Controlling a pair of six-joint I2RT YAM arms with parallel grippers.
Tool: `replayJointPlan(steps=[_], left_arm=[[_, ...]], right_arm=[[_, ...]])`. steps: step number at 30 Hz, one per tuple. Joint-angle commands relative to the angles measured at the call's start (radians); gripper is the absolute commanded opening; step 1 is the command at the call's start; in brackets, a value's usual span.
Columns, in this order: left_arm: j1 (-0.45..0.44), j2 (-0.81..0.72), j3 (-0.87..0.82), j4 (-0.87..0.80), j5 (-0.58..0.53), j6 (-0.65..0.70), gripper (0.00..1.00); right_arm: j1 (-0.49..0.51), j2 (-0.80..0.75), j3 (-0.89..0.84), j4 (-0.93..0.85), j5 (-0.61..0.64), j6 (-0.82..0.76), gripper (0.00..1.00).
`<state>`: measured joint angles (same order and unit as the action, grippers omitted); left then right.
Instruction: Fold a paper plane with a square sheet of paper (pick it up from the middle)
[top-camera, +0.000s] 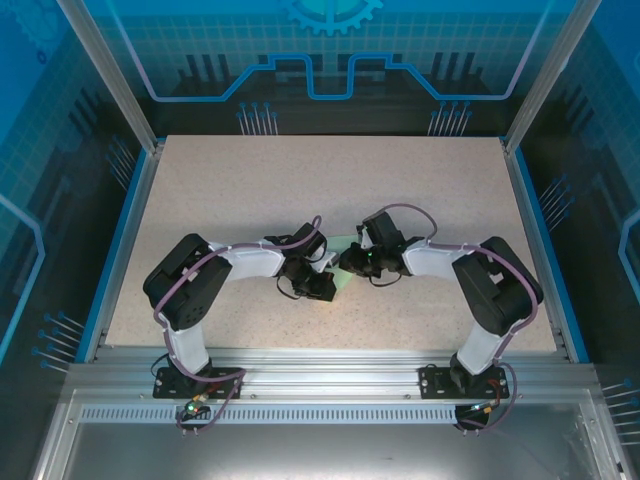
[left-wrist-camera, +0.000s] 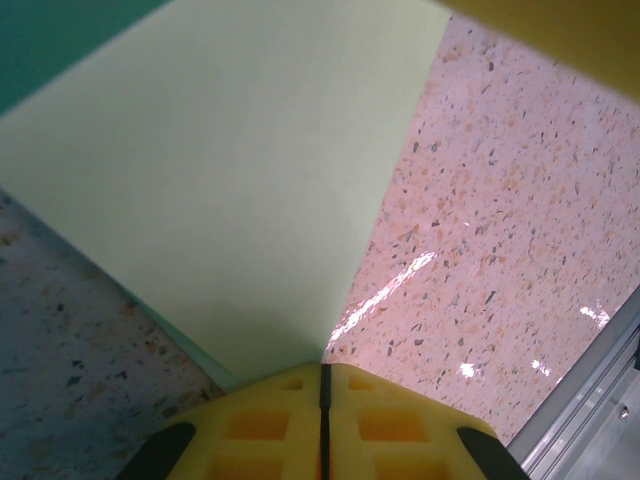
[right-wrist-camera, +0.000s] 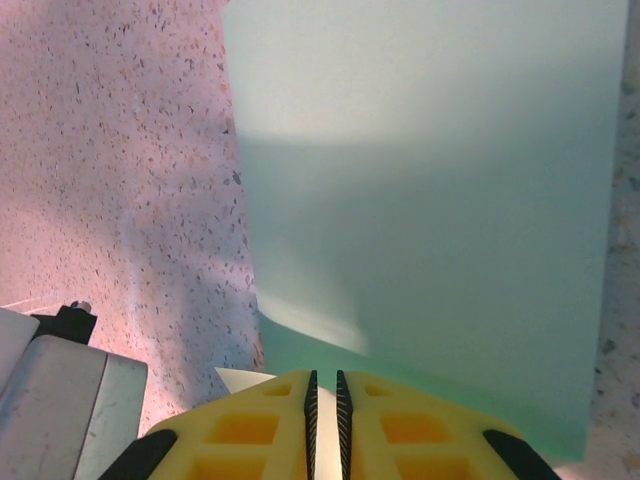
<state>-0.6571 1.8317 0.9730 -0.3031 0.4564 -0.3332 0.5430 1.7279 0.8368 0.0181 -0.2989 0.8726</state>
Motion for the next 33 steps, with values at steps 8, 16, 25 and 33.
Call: replayJointPlan(steps=[8,16,25,33], left_arm=[[-0.001,0.04,-0.014,-0.064,-0.076,0.038,0.07],[0.0,0.038,-0.023,-0.065,-0.084,0.039,0.06],[0.0,0.002,-0.011,-0.063,-0.055,0.038,0.08],[0.0,-0.092,0.046,-0.093,-0.028,0.029,0.17]], right_arm=[[-0.077,0.079,-0.03,0.045,-0.012,-0.021,0.17],[-0.126,0.061,-0.005,-0.01,-0.024,-0.067,0.17],[-0.159,-0.014,-0.005,-0.05,-0.038,-0.11,0.19],[-0.164,-0.133,0.001,-0.168,-0.015,-0.167,0.25]])
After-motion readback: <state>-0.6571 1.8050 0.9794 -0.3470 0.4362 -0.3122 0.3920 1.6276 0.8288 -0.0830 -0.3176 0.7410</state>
